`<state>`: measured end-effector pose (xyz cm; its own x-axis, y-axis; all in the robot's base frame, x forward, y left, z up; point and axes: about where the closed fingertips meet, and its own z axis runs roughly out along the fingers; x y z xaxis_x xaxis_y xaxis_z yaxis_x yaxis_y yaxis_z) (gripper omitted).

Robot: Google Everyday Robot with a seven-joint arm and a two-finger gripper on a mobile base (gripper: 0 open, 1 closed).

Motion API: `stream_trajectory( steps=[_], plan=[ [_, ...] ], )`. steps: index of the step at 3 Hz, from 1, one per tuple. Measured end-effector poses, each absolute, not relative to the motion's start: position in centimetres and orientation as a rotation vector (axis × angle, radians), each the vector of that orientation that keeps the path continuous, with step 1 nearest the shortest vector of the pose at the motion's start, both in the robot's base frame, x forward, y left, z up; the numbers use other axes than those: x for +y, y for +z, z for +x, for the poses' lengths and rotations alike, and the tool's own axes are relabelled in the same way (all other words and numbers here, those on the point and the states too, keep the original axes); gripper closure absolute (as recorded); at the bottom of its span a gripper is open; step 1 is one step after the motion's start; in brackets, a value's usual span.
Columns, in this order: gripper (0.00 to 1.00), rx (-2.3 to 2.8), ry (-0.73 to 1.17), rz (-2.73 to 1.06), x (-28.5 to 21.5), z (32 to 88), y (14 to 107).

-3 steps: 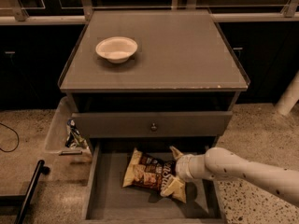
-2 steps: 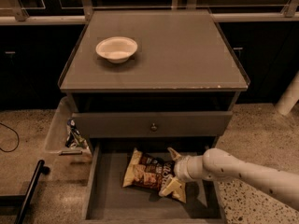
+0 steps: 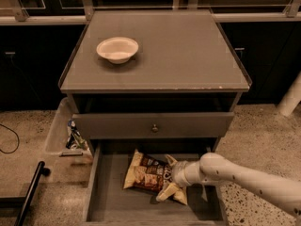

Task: Pick brown chip bag from middle drawer and place on counter

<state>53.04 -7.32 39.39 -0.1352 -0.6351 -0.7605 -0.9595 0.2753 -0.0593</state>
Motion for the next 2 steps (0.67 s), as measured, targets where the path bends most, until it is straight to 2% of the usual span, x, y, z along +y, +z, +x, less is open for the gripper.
stream_trajectory(
  steps=[1,2],
  plan=[
    [0.0,1.888,0.631,-1.413,-7.05,52.95,37.73],
    [0.19,1.888,0.632,-1.413,-7.04,52.94,37.71]
  ],
)
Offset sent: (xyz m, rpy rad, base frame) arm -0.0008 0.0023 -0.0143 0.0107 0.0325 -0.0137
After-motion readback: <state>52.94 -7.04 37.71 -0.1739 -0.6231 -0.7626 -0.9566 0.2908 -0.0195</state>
